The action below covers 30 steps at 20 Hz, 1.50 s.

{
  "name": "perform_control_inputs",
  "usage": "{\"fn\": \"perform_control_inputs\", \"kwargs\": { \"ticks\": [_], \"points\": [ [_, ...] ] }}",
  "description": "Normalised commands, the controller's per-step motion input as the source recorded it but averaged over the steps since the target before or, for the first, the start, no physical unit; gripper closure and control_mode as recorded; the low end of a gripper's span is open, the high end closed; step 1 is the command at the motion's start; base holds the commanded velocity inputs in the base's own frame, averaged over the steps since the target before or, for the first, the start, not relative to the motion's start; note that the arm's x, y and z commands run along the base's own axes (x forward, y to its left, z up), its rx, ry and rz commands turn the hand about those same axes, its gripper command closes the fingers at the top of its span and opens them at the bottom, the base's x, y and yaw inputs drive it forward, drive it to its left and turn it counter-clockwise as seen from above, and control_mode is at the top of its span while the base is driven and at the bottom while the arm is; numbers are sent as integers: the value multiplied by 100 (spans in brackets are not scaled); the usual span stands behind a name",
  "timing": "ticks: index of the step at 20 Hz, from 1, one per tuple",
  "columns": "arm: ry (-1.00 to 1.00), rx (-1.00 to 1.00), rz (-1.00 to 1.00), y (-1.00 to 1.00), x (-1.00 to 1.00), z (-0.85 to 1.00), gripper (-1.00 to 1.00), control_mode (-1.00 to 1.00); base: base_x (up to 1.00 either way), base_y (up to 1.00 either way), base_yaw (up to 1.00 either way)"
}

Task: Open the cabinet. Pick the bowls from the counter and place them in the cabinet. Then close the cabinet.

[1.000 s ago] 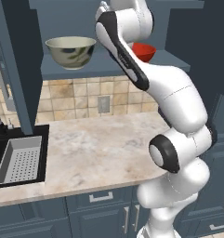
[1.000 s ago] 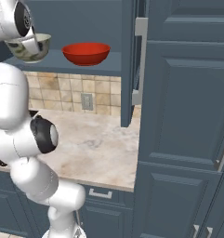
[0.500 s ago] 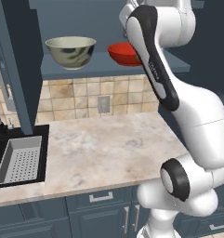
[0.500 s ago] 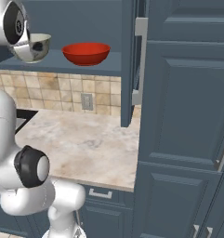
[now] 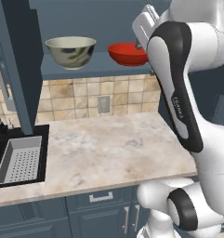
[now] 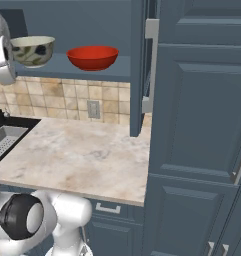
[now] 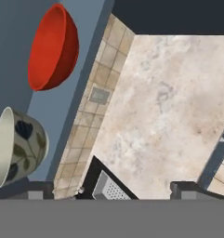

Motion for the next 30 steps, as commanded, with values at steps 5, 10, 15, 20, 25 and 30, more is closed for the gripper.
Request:
{"fn": "perform_control_inputs", "kwargs": {
  "ticks": [5,10,15,20,25,30],
  "points": [
    [0,0,0,-2,-100,-9,-100,-100,0,0,0],
    [-14,0,0,14,-100,-66,-100,-100,0,0,0],
    [-29,0,0,6,-87,-80,-100,-100,0,0,0],
    [-13,7,0,-45,-14,-14,-100,-100,0,0,0],
    [-7,11,10,-83,16,-35,-100,-100,0,0,0],
    [-10,12,17,-71,3,-16,-100,-100,0,0,0]
  ]
}}
